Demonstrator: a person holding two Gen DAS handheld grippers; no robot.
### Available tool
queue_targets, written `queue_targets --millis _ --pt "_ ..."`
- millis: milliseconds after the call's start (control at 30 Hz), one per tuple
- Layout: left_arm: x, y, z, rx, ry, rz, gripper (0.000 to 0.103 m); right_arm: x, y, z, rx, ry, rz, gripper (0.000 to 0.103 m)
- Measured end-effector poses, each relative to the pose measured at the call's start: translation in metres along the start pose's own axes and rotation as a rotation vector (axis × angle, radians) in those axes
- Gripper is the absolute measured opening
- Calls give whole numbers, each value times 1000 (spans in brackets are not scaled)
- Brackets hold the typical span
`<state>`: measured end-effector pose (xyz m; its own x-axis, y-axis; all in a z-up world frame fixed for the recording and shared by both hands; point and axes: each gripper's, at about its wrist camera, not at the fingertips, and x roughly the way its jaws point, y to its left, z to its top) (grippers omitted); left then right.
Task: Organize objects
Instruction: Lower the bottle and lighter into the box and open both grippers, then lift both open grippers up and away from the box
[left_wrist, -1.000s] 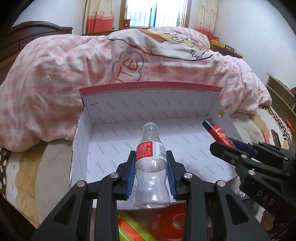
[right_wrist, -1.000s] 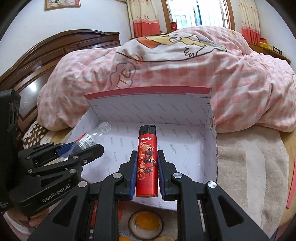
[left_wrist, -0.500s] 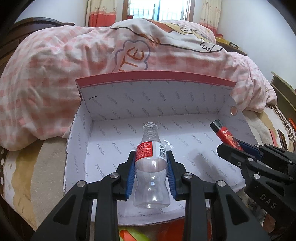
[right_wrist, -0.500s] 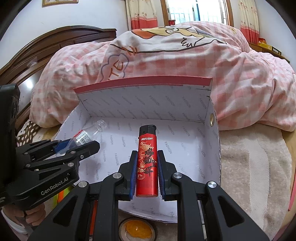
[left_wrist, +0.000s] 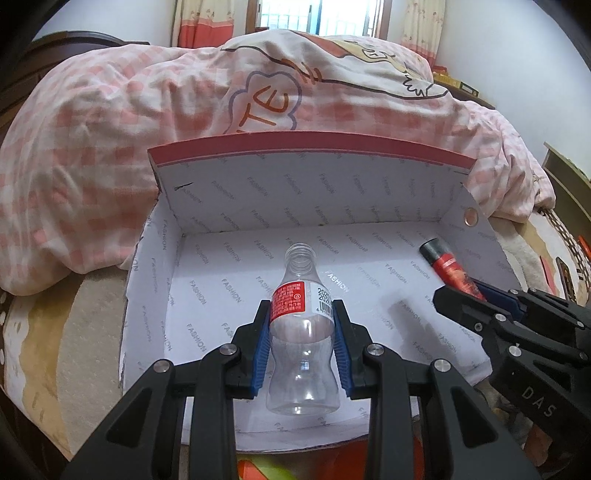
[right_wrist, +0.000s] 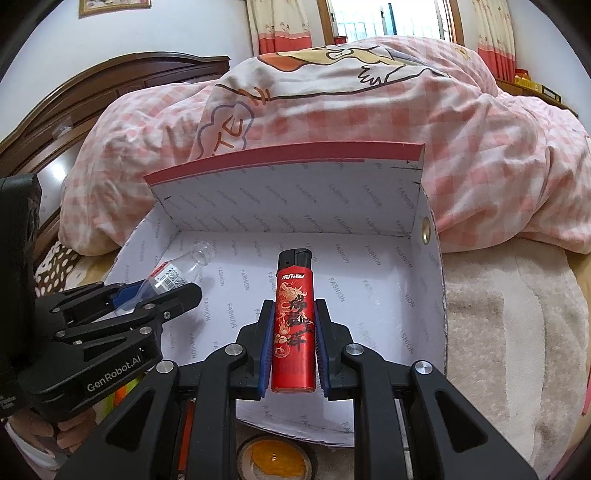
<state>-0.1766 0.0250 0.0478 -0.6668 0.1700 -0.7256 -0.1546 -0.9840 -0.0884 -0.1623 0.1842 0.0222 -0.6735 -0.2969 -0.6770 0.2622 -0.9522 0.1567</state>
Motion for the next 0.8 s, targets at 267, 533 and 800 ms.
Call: queue_targets --millis 267,533,800 --pt "-7 -5 0 17 -37 3 53 -2 3 2 -6 -12 6 30" --pt "-6 -6 0 21 -29 14 54 -3 3 2 -5 -23 11 30" --pt "-8 -6 -1 17 -29 16 54 -6 4 1 -13 -31 9 36"
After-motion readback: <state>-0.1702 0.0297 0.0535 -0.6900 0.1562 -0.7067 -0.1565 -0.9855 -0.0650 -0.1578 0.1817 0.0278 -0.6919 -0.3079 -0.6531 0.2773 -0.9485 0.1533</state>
